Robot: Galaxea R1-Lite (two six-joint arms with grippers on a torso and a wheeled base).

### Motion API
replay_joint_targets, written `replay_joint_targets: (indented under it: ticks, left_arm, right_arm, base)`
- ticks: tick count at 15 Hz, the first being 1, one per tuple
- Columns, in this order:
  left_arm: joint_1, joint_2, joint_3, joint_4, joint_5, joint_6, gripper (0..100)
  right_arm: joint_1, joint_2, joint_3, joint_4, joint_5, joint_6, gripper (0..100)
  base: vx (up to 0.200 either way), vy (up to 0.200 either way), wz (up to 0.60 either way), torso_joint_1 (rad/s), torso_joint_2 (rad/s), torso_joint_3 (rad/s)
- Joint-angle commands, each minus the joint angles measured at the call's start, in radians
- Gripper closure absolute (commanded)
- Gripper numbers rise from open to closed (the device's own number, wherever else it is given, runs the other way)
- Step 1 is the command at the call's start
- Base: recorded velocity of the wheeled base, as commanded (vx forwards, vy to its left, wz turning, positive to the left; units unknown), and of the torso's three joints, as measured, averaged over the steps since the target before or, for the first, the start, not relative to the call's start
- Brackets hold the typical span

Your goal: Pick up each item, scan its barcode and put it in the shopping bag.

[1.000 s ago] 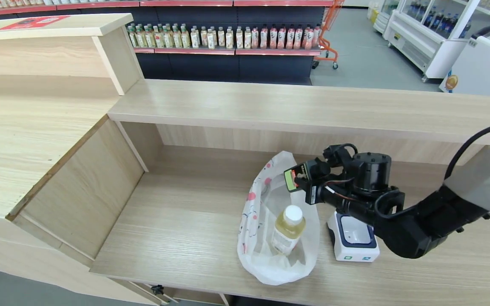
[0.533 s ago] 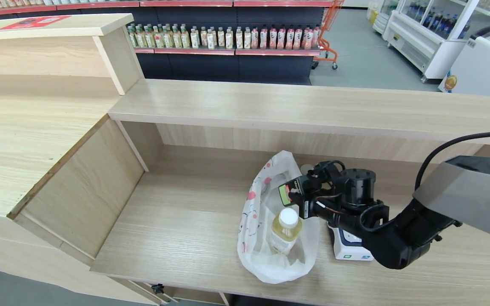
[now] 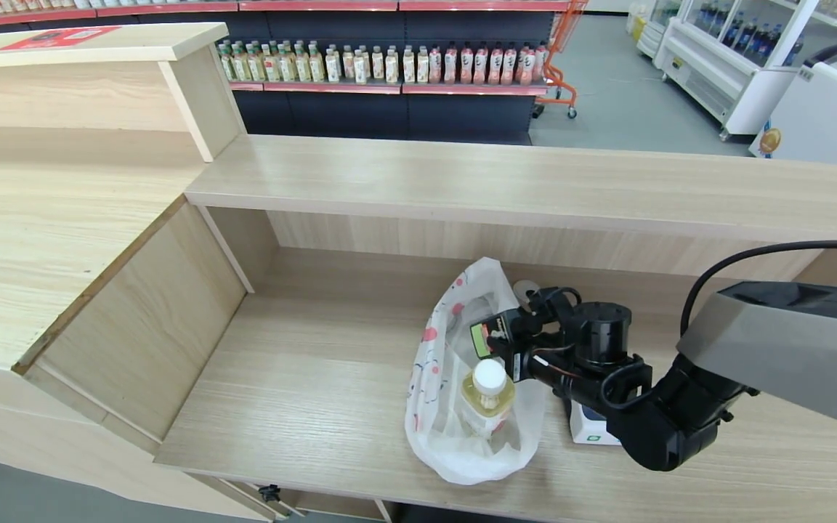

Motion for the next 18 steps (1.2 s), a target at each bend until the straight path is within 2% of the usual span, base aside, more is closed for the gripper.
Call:
replay_joint_targets:
  ticks: [1,4,5,8,9,14,18]
  left_arm:
    - [0.000,0.002,0.000,0.000,-0.001,0.000,0]
    - [0.000,0.000,0.000,0.000,0.001,0.000,0]
    - [0.000,0.002,0.000,0.000,-0.001,0.000,0]
    - [0.000,0.000,0.000,0.000,-0.001,0.000,0]
    - [0.000,0.002,0.000,0.000,-0.001,0.000,0]
    - [0.000,0.002,0.000,0.000,0.001,0.000,0]
    - [0.000,0.000,0.000,0.000,0.001,0.000,0]
  right_arm:
    - [0.000,0.033,-0.005,-0.011,-0.001,-0.003,100]
    - [-0.018,0.070,-0.003,-0.083,0.027,-0.021,100]
    - [-0.032,0.071,0.004,-0.087,0.073,-0.049,100]
    - [-0.043,0.067,0.004,-0.081,0.087,-0.057,100]
    - [-0.043,0.062,-0.003,-0.077,0.088,-0.053,0]
    - [-0.038,-0.090,0.007,-0.024,0.093,-0.057,0]
    - [-0.069,-0.421,0.104,0.177,0.183,-0.040,0]
  base:
    - [0.000,0.000,0.00,0.000,0.00,0.000]
    - [0.000,0.000,0.00,0.000,0.00,0.000]
    - [0.000,0.000,0.00,0.000,0.00,0.000]
    - [0.000,0.000,0.00,0.000,0.00,0.000]
    - [0.000,0.000,0.00,0.000,0.00,0.000]
    - [0.000,0.000,0.00,0.000,0.00,0.000]
    - [0.000,0.000,0.00,0.000,0.00,0.000]
